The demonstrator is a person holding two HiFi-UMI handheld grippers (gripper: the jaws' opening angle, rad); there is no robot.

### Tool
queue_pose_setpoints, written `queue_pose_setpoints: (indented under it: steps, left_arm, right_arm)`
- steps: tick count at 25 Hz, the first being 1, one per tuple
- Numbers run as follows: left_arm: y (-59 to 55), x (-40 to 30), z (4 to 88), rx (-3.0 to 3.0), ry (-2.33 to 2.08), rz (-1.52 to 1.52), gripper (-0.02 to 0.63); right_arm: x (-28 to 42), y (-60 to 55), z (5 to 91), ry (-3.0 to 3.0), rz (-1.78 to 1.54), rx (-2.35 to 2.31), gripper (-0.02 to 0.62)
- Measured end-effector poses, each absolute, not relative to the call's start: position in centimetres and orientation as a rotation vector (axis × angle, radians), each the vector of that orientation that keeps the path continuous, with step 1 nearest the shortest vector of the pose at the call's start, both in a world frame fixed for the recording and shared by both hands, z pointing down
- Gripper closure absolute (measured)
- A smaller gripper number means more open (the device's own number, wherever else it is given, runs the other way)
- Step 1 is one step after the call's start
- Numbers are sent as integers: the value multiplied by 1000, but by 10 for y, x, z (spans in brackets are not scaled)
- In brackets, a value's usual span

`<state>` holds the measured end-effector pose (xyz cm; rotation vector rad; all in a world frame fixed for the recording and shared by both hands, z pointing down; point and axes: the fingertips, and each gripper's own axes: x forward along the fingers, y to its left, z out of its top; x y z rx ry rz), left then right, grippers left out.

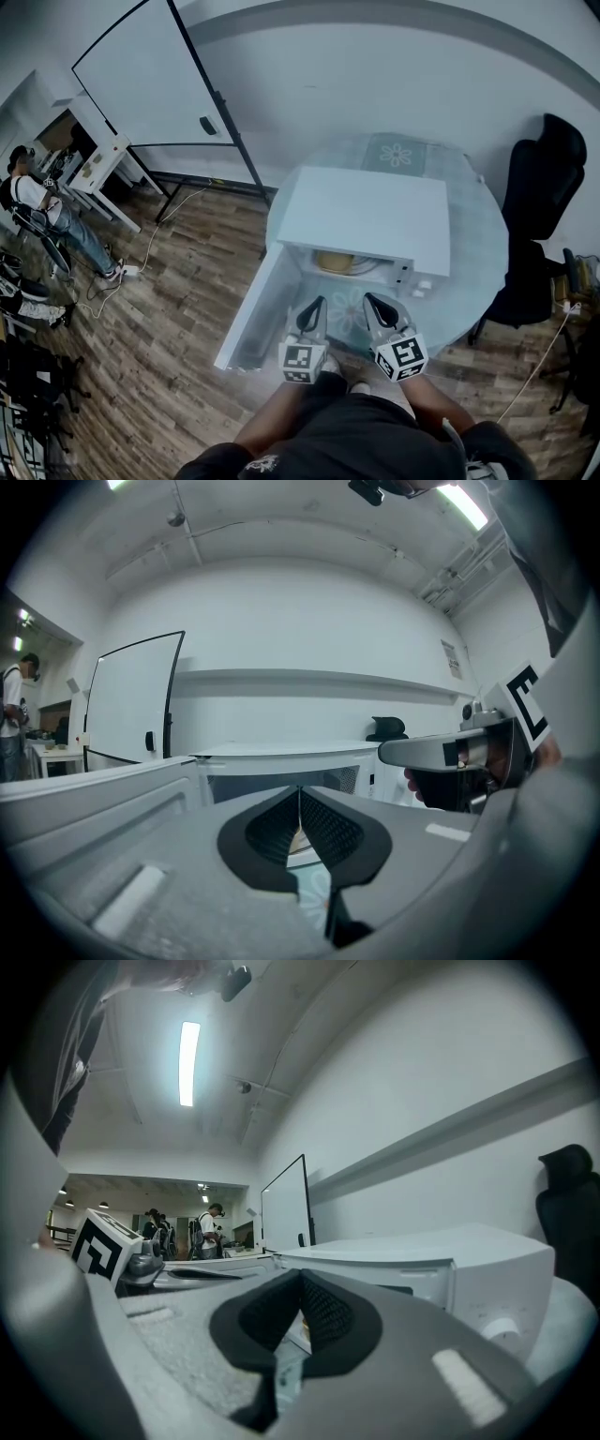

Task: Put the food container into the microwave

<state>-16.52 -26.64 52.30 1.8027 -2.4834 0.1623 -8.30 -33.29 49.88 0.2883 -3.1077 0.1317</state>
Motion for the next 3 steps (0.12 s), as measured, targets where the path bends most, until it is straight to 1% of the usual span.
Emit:
queue_pose_setpoints:
  steps: [3]
  left_arm:
    - [-269, -167, 524, 1798, -2484, 156, 600]
  right_arm:
    - [-85, -338, 498, -3114, 127, 293, 595]
